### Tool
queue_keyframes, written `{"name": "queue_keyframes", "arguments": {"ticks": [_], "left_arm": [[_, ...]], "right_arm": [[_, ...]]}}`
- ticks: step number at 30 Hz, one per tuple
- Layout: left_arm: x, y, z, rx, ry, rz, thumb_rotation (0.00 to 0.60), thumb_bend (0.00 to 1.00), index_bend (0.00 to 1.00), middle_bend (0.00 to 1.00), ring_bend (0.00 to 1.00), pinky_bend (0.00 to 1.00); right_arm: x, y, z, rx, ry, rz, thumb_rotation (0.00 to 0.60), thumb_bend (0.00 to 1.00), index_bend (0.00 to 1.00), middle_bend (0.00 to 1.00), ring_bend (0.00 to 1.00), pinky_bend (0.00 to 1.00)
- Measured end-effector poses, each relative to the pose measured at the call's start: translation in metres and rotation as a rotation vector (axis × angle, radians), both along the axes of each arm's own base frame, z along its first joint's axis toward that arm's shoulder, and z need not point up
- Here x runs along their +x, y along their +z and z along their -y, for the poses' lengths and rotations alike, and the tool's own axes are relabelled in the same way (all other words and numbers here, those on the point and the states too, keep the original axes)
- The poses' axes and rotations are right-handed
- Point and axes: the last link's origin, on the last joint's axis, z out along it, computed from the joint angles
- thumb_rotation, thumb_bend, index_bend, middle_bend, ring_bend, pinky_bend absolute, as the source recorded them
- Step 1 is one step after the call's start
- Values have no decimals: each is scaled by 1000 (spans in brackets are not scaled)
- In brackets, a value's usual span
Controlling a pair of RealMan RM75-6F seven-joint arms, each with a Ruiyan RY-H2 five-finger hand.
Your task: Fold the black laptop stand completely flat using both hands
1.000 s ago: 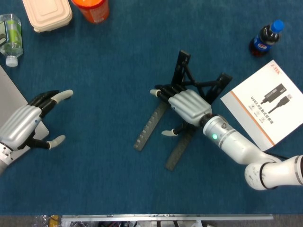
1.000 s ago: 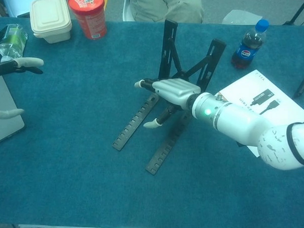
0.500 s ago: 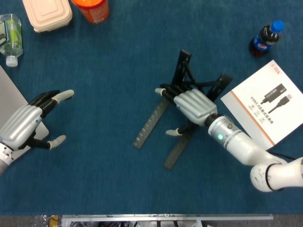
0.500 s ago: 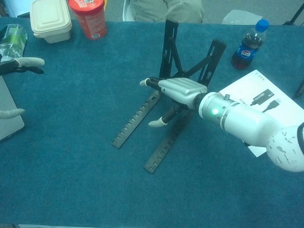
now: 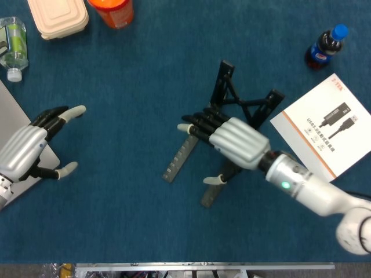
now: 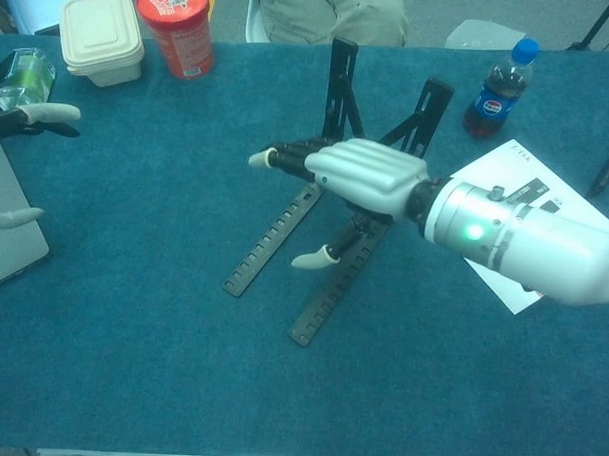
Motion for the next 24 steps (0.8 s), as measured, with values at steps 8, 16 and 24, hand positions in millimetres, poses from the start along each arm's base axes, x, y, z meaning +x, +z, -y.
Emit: {"name": "queue_keyframes", "arguments": {"ticks": [8, 16, 24], "left_arm": [[6, -3, -1, 0, -9, -15, 600, 267, 69, 146, 55, 67], [7, -5, -3, -4, -2, -20, 600, 267, 69, 146, 55, 67], [6, -8, -5, -12, 4, -25, 600, 267, 69, 146, 55, 67]], "right_arm": [[5, 49, 5, -109, 34, 121, 402, 132, 0, 21, 0, 3], [-1, 79, 11, -231, 49, 137, 403, 132, 0, 21, 0, 3], [-16, 98, 13, -281, -29, 173, 407, 132, 0, 21, 0, 3]]}}
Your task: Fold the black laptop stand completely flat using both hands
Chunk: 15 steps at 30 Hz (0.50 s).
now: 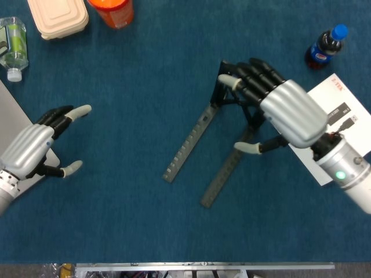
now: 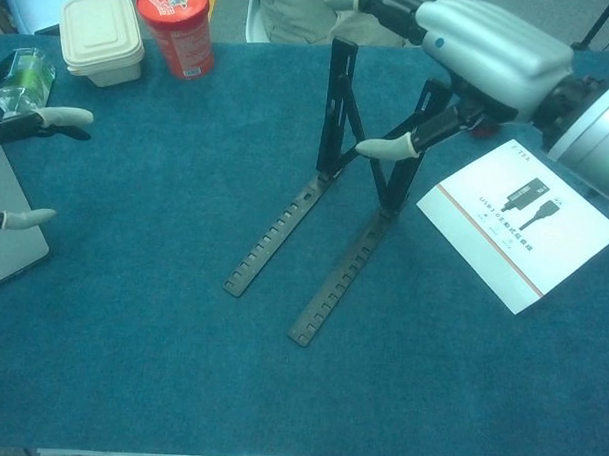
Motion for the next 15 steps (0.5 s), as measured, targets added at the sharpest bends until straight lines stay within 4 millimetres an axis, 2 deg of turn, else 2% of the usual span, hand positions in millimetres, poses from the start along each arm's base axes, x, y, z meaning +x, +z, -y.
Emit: {"name": "queue_keyframes", "arguments": {"ticks": [8, 15], "left_arm": [[-2, -6, 0, -18, 10, -8, 600, 267, 69, 146, 55, 67], [-1, -10, 0, -33, 13, -19, 600, 267, 69, 146, 55, 67]], "right_arm": [[-27, 14, 0, 39, -126, 64, 419, 132, 0, 21, 0, 3], [-47, 10, -8, 119, -205, 122, 432, 132, 0, 21, 0, 3]]}}
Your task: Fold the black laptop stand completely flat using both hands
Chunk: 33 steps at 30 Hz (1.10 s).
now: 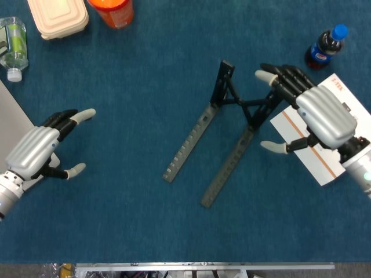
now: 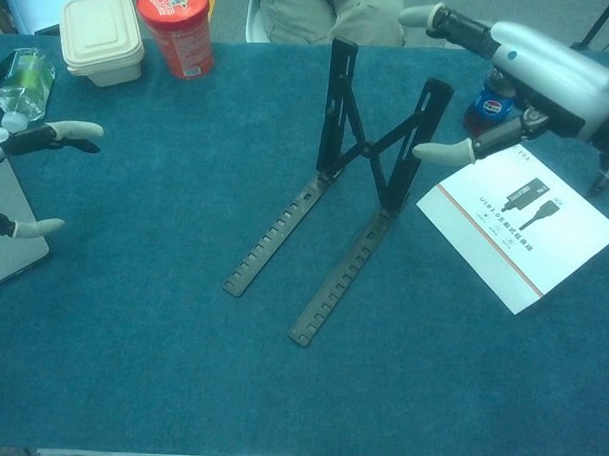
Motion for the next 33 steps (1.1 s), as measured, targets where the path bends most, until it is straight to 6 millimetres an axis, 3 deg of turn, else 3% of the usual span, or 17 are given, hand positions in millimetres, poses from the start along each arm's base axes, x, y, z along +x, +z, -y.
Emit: {"name": "queue_keyframes", "arguments": {"ticks": [10, 20, 33], "left_arm": [[0, -1, 0, -3, 6, -5, 600, 267, 69, 146, 55, 67], [-4, 2, 1, 5, 18, -3, 600, 267, 69, 146, 55, 67], [1, 0, 1, 3, -3, 11, 600, 267, 69, 146, 55, 67]], "right_arm": [[-12, -18, -5, 120, -37, 93, 456, 132, 0, 20, 0, 3], [1, -31, -22, 286, 24, 183, 468, 133, 0, 17, 0, 3], [19, -49, -47, 493, 109, 158, 470, 134, 0, 17, 0, 3]]}}
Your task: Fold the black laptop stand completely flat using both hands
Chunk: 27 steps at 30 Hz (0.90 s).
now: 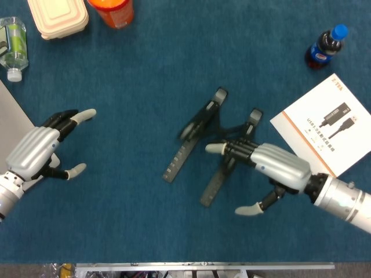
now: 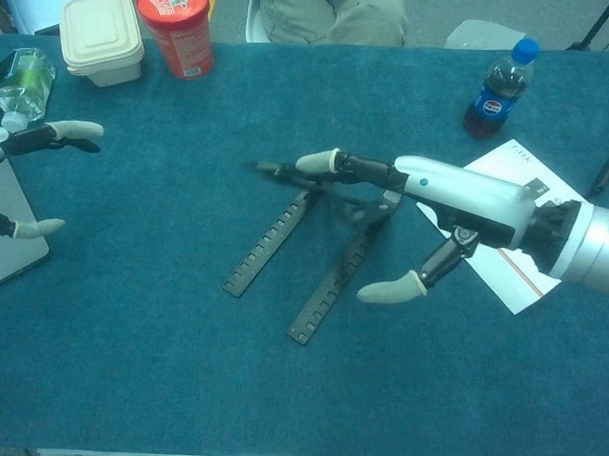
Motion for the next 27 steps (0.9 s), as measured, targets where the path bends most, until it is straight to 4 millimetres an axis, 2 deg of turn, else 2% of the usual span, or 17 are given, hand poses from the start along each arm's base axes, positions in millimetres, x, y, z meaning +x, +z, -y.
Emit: {"name": "queue_keyframes", "arguments": {"ticks": [6, 15, 23, 27], "left_arm": [[0, 0, 0, -1, 1, -3, 600, 267, 69, 146, 55, 67], [1, -2, -1, -12, -8, -17, 600, 267, 69, 146, 55, 67], [12, -7, -2, -62, -44, -45, 600, 267, 69, 145, 55, 67], [23, -14, -1, -110, -73, -42, 600, 267, 69, 145, 56, 67]], "right_arm": [[5, 11, 3, -46, 30, 32, 471, 134, 0, 17, 0, 3], [-10, 17, 22, -180, 34, -59, 471, 138, 0, 17, 0, 3], [-23, 17, 35, -332, 130, -219, 572, 140, 0, 17, 0, 3], [-26, 13, 39, -398, 191, -296, 595, 134, 0, 17, 0, 3]]}}
